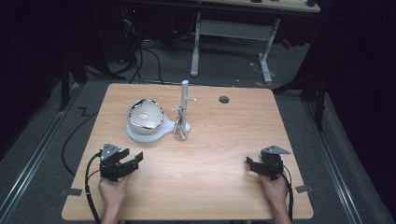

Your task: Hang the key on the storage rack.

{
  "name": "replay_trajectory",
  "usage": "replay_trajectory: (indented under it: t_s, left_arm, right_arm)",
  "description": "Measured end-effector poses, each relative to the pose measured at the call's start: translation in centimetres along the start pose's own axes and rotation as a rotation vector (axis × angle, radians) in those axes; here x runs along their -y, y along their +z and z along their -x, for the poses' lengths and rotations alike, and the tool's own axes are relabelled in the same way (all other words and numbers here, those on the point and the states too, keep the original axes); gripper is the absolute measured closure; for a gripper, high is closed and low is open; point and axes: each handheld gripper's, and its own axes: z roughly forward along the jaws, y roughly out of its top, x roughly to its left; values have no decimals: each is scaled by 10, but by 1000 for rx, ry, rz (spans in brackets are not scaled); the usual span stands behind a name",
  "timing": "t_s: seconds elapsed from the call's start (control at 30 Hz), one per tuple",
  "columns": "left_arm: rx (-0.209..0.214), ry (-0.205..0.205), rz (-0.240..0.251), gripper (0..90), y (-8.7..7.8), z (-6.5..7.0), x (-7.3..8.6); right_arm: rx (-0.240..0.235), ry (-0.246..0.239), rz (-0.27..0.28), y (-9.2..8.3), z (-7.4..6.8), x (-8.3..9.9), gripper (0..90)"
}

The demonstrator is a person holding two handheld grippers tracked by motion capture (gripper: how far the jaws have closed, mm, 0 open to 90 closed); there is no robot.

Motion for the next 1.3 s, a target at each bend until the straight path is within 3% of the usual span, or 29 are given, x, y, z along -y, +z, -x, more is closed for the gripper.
replay_trajectory:
  t_s: [0.27, 0.57, 0.97, 1.17, 1.3]
  left_arm:
    - [-30, -4, -26, 380, 4, -3, 11]
    - [-22, -26, -48, 379, 11, -3, 21]
    - [-121, 34, -111, 357, 26, -2, 37]
    - [-182, 136, -149, 317, 32, 7, 36]
    - [-187, 126, -150, 290, 32, 7, 36]
  right_arm:
    - [0, 0, 0, 0, 0, 0, 293]
    - [1, 0, 0, 0, 0, 0, 293]
    - [1, 0, 0, 0, 0, 0, 293]
    - [1, -3, 1, 0, 0, 0, 293]
    - [1, -2, 1, 0, 0, 0, 293]
